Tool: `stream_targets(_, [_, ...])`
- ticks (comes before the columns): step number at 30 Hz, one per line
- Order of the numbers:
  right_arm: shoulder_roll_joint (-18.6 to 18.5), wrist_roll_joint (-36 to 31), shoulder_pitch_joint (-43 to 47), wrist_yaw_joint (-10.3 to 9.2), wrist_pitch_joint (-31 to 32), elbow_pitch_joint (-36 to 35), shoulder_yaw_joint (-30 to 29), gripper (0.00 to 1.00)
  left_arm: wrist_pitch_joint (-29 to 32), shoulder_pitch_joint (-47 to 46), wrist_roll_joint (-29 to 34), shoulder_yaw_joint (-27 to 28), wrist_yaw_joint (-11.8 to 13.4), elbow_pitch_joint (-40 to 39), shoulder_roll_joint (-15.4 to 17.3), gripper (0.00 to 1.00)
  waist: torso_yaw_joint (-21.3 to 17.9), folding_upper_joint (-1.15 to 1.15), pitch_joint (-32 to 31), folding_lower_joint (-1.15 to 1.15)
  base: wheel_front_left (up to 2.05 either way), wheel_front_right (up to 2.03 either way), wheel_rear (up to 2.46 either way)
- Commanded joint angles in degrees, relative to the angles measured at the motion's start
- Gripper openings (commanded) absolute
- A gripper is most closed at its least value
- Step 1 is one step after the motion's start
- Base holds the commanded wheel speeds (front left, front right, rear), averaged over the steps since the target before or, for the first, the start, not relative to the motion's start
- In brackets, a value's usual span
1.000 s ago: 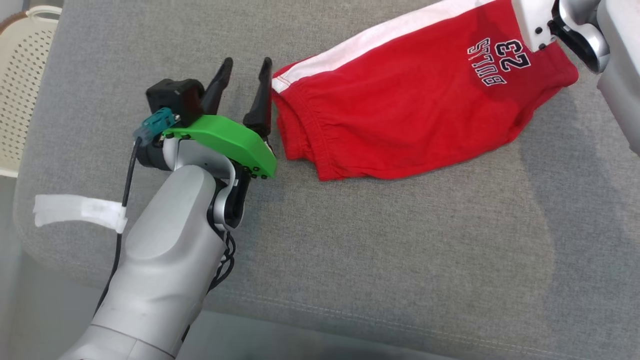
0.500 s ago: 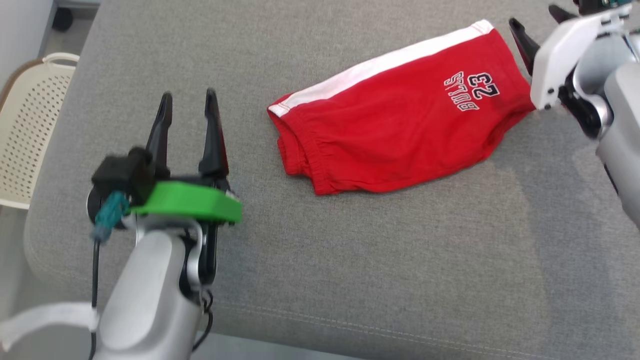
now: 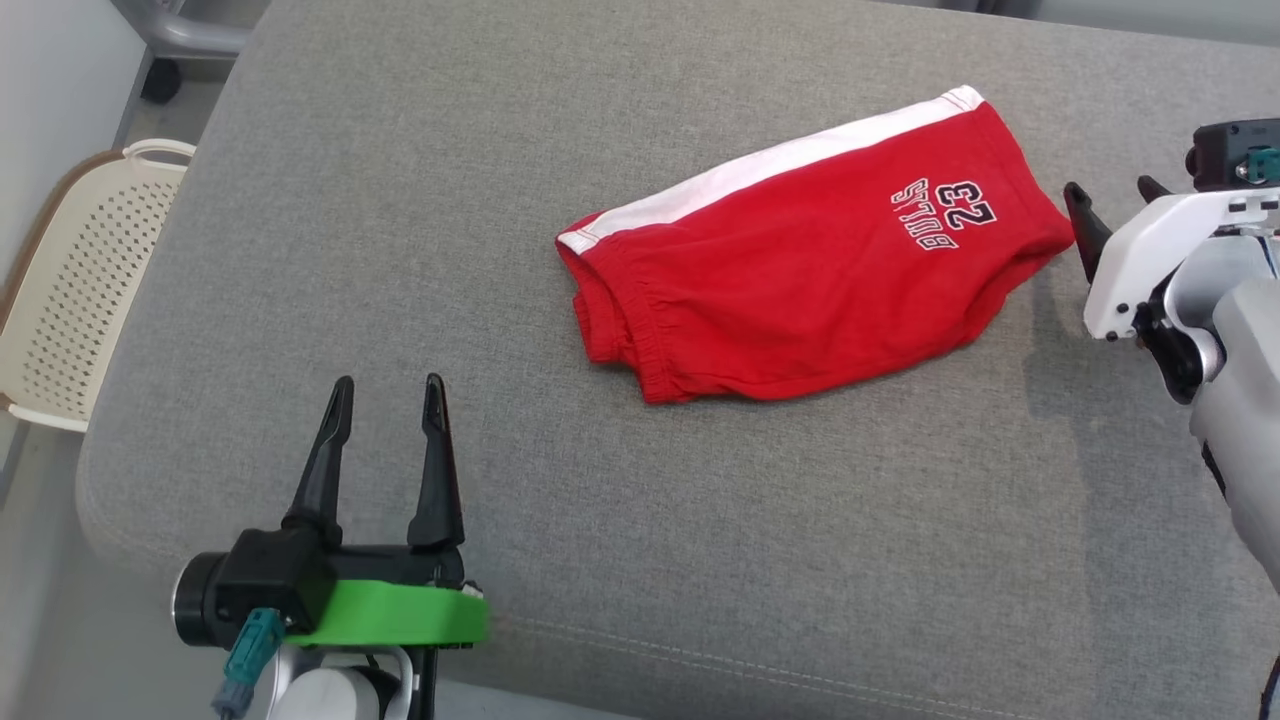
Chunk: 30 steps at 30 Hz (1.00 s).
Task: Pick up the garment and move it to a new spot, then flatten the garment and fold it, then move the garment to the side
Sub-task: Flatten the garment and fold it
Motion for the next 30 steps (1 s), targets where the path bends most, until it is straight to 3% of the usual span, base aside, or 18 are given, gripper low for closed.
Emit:
stream_targets(1, [0.8, 0.4, 1.2, -0.09, -0.8, 1.3, -1.1, 1.0, 0.0, 1.3, 0.7, 0.6, -0.2, -1.0, -0.3, 1.0, 0.7, 0.0, 0.5, 0.0, 0.0, 0.0, 0.0])
stream_targets(11, [2.9, 2.4, 1.6, -0.08, -1.7, 7.2, -5.5, 1.0, 0.0, 3.0, 1.8, 0.6, -0.9, -1.9, -0.7, 1.0, 2.6, 0.0, 2.0, 0.0, 0.0, 0.0, 0.0])
stream_targets(19, [4.1, 3.5, 0.3, -0.08, 1.0, 9.7, -6.6, 0.98, 0.0, 1.7, 0.8, 0.2, -0.7, -1.8, -0.7, 1.0, 3.2, 0.0, 2.8, 0.0, 0.0, 0.0, 0.0])
stream_targets(20, [4.1, 3.4, 0.1, -0.08, 1.1, 9.9, -6.6, 0.74, 0.0, 1.6, 0.8, 0.2, -0.6, -1.8, -0.7, 1.0, 3.3, 0.0, 2.8, 0.0, 0.0, 0.0, 0.0])
stream_targets(21, [4.2, 3.4, -0.1, -0.08, 1.4, 10.1, -6.6, 0.36, 0.0, 1.6, 0.7, 0.2, -0.5, -1.7, -0.7, 1.0, 3.3, 0.0, 2.9, 0.0, 0.0, 0.0, 0.0])
stream_targets(23, [4.2, 2.9, -0.2, -0.08, 1.8, 10.6, -6.4, 0.0, 0.0, 1.4, 0.5, 0.0, -0.5, -1.6, -0.7, 1.0, 3.5, 0.0, 2.9, 0.0, 0.0, 0.0, 0.0])
stream_targets(30, [4.5, 2.3, 0.6, -0.1, 1.4, 11.7, -6.3, 0.0, 0.0, 1.8, -0.3, -0.9, -0.3, -0.6, -0.7, 1.0, 3.0, 0.0, 1.5, 0.0, 0.0, 0.0, 0.0])
